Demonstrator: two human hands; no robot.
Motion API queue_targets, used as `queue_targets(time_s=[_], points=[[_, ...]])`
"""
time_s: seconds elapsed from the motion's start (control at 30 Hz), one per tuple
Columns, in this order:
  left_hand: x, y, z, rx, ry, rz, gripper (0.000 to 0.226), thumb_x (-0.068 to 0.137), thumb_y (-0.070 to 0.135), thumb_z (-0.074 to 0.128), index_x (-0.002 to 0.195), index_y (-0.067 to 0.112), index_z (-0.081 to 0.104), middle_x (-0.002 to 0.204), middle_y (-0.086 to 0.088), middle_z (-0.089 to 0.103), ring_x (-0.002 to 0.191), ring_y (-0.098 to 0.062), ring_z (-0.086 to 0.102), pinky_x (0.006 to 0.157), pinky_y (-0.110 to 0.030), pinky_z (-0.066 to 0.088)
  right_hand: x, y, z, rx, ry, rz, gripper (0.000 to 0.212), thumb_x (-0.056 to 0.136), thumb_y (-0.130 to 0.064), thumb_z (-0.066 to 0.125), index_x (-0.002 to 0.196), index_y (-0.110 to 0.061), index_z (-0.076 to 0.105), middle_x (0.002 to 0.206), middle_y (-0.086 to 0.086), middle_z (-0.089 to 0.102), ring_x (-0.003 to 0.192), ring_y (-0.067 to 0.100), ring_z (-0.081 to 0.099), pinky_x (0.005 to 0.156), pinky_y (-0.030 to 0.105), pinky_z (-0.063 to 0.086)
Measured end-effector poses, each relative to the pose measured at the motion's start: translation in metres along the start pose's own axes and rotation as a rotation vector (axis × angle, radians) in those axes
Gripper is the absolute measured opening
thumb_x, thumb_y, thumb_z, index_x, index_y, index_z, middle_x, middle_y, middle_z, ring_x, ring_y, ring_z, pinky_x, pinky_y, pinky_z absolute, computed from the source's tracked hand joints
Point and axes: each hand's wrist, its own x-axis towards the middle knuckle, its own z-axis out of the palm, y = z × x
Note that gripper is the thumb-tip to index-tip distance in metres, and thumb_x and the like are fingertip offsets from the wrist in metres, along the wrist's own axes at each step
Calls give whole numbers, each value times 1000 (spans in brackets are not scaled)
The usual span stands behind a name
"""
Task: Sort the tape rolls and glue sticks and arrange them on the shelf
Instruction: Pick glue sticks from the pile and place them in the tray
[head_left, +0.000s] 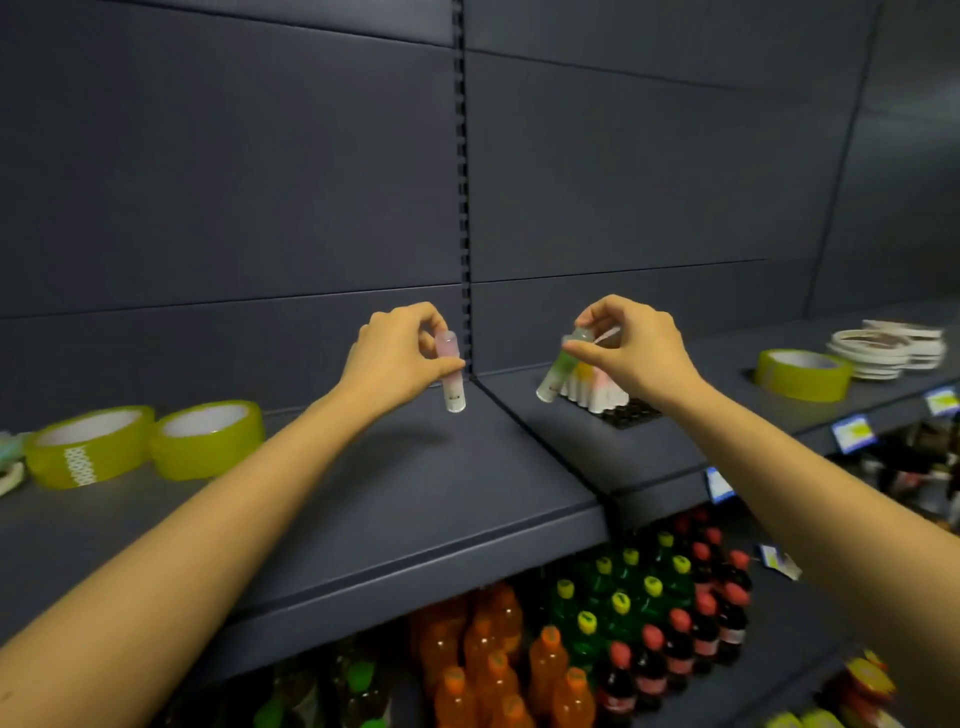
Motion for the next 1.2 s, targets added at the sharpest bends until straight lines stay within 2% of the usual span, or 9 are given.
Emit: queue_targets(time_s=[0.1, 0.3, 0.5, 0.6, 0.73, 0.83, 0.93, 1.1, 1.2], points=[[-3, 36, 35, -38, -41, 11, 22, 74, 22, 77, 83, 20, 56, 82, -2, 72, 81, -20, 66, 83, -42, 54, -7, 37, -36, -29, 49, 9, 20, 78, -26, 75, 92, -19, 63, 79, -10, 60, 67, 2, 57, 71, 22, 40], [9, 98, 91, -107, -93, 62, 23, 71, 18, 80, 82, 17, 59, 83, -6, 71, 74, -23, 67, 82, -38, 54, -11, 97, -82, -66, 83, 28, 20, 78, -26, 76, 92, -19, 63, 83, -6, 64, 78, 12, 62, 80, 30, 46], [29, 132, 131, -114, -77, 78, 14, 71, 14, 79, 79, 11, 68, 87, -6, 72, 79, -25, 67, 86, -36, 51, -5, 141, -94, -26, 86, 22, 20, 78, -21, 75, 93, -16, 62, 83, -2, 63, 75, 14, 62, 73, 23, 47], [43, 139, 150, -91, -55, 74, 12, 71, 14, 77, 82, 10, 72, 87, -4, 72, 76, -22, 63, 85, -34, 52, 5, 161, -93, -5, 78, 12, 20, 78, -20, 75, 90, -19, 59, 83, -2, 64, 72, 13, 61, 71, 21, 45], [62, 140, 173, -54, -15, 75, 15, 71, 17, 76, 85, 13, 72, 85, 1, 70, 70, -14, 59, 79, -26, 50, 28, 182, -85, -6, 27, -16, 19, 78, -20, 75, 92, -17, 61, 84, -3, 64, 77, 17, 63, 80, 34, 52], [76, 139, 187, -2, 18, 60, 21, 71, 22, 77, 89, 17, 70, 84, 5, 68, 64, -5, 54, 75, -19, 43, 47, 193, -78, 5, -5, -48, 20, 78, -20, 75, 93, -16, 63, 82, -7, 62, 74, 13, 59, 80, 34, 51], [85, 139, 201, 40, 16, 42, 16, 72, 21, 77, 85, 17, 69, 81, 7, 67, 58, -1, 51, 76, -23, 49, 63, 204, -70, 62, -23, -86, 19, 77, -19, 76, 90, -19, 62, 80, -9, 61, 72, 11, 58, 78, 32, 51], [93, 145, 211, 146, 27, 7, 16, 73, 22, 76, 87, 16, 70, 88, 2, 72, 64, -10, 55, 77, -24, 49, 82, 218, -58, 149, -99, -137, 20, 77, -16, 76, 90, -19, 61, 83, -7, 63, 75, 13, 62, 79, 33, 54], [95, 151, 218, 227, 28, -22, 14, 76, 22, 73, 89, 16, 73, 91, 1, 73, 69, -14, 58, 80, -30, 53, 94, 225, -53, 179, -160, -184, 20, 77, -17, 76, 92, -19, 62, 84, -7, 64, 75, 14, 63, 79, 34, 54]])
